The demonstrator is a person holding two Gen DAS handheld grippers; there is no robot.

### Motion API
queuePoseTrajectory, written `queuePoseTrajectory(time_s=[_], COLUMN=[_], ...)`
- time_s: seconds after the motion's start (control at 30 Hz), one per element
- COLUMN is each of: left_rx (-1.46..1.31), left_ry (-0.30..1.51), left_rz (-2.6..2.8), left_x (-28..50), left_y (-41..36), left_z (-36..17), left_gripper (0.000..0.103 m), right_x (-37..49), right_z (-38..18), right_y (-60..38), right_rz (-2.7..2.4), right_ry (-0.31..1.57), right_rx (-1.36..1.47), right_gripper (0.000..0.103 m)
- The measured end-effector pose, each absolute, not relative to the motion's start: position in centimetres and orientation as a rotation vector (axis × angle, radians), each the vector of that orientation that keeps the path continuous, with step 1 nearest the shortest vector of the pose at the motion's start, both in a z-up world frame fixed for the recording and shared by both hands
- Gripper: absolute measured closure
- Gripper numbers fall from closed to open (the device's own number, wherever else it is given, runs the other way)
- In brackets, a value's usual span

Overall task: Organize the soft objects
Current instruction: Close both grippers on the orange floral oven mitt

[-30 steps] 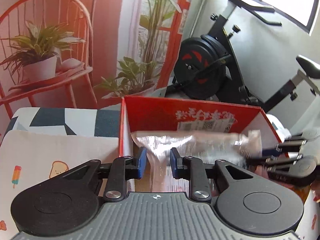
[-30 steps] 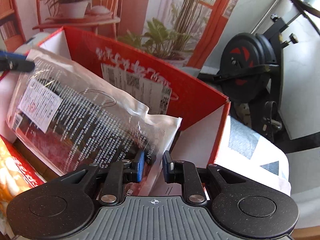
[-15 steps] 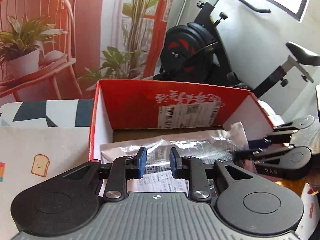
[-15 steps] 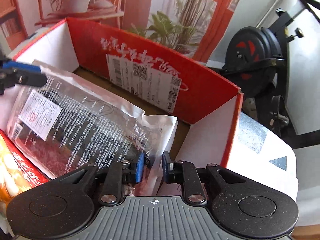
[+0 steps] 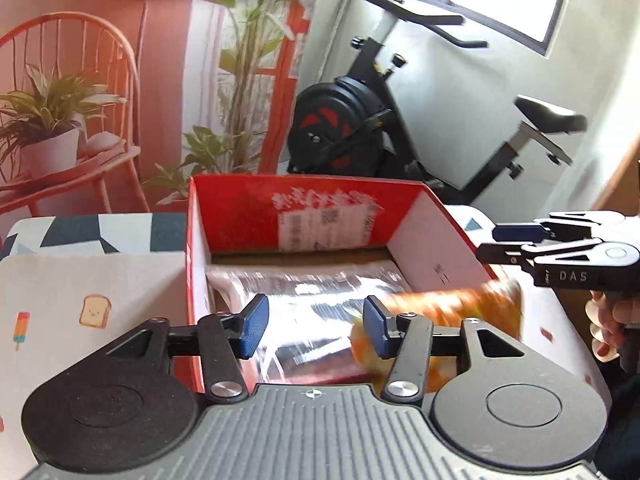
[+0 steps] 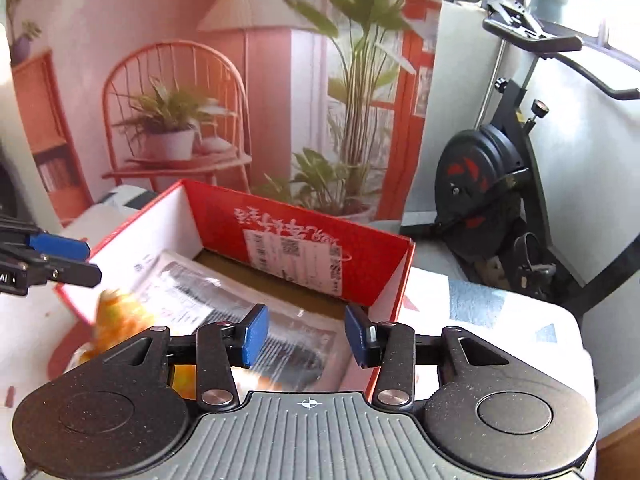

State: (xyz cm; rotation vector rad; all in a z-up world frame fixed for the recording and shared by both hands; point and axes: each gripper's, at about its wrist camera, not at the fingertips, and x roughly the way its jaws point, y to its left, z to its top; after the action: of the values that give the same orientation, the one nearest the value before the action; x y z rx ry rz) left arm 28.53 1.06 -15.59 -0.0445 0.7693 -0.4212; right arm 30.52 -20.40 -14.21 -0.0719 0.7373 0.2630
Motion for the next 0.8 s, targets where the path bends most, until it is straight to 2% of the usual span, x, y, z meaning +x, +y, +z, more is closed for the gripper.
queuePoseTrajectory(time_s=[0.23,0.43,0.57,0.67,0.8], left_rx=[-0.045,-0.083,-0.098,-0.129,-0.148], left_ry=[0.783,0.830,0.853,0.861,0.845], left_rz=[-0.465,-0.471,-0.468,-0.468,-0.479], left_x=[24.7,23.9,23.7,23.6,23.5], left_y=[0.8,0.7,0.6,0.7,0.5], left_z=[-17.3,-19.7,-21.2,-22.0,-22.8], left_gripper=[0.044,0.044,0.044,0.043,0.035], right_x=[25.1,22.3,20.7,20.3,19.9], right_z=[-14.2,-16.5,-17.8,-18.7,-20.1], right_y=[-20.8,-20.6,-20.5,-20.2,-19.7], right_rz=[0.273,0.274,0.278,0.285,0.273], right_ry=[0.677,0.681,0.647,0.667,0.671], right_rx=[-0.042,-0.018,0.012,0.031,0.047], right_gripper=[0.057,0.053,0.047,0.047,0.047])
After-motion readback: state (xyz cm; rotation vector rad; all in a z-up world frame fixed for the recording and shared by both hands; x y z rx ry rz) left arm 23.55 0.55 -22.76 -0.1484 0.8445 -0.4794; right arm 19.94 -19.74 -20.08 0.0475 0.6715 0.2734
